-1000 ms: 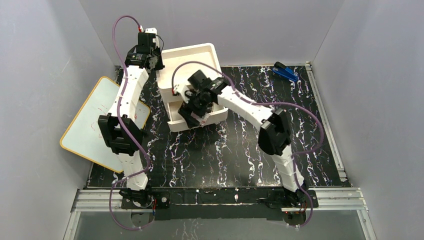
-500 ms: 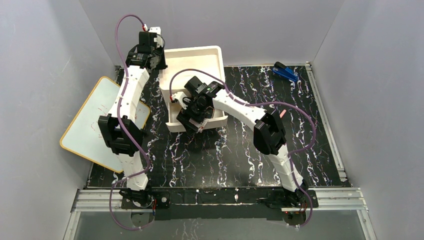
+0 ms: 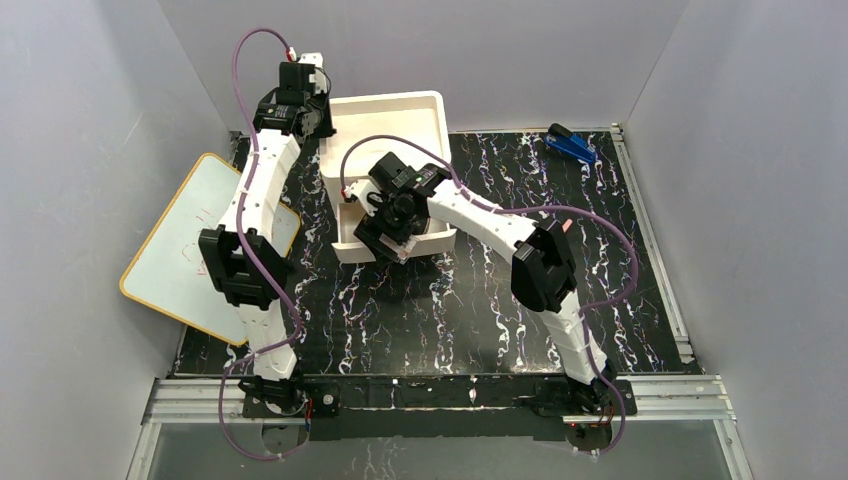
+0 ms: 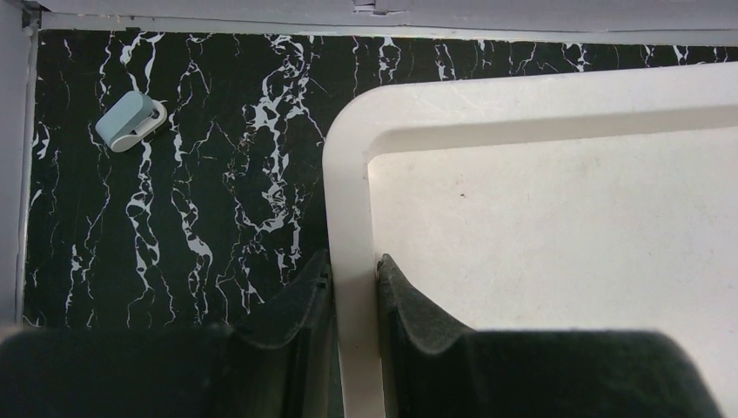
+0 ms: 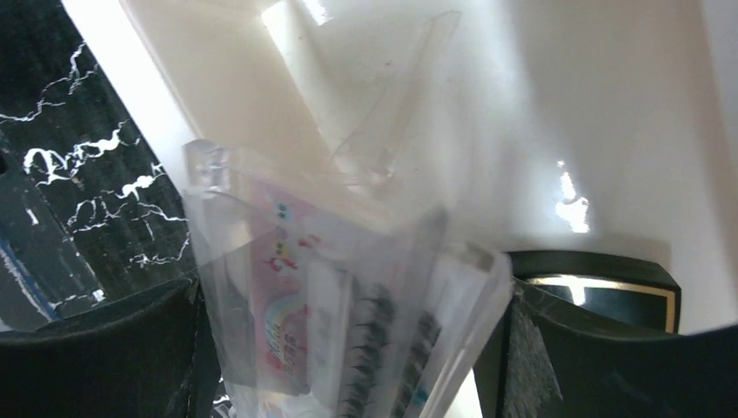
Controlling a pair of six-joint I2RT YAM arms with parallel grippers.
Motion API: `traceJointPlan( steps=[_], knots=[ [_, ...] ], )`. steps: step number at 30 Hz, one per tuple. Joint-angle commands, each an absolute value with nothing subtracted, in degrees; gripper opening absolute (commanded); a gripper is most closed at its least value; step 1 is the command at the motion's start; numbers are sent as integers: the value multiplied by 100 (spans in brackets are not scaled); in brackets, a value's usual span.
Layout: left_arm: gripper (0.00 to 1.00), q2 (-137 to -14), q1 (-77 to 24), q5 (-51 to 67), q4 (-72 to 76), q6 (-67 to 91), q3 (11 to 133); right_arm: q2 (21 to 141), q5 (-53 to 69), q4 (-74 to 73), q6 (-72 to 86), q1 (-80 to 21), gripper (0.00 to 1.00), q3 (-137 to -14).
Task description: Organize the makeup
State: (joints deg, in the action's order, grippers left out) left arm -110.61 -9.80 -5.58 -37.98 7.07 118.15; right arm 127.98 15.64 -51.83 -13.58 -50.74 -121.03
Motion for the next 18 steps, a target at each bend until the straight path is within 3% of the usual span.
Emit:
traceJointPlan(
  steps=[1,18],
  knots=[
    [0,-11398,-1335,853,-5666,703,11639,12530,467,-4554,-1239,-4860,95,-12036],
    [0,-11471,-1331,864,-5768,714,11889,12384,292,-4992,-1310,-4860,90,-12614]
  ],
)
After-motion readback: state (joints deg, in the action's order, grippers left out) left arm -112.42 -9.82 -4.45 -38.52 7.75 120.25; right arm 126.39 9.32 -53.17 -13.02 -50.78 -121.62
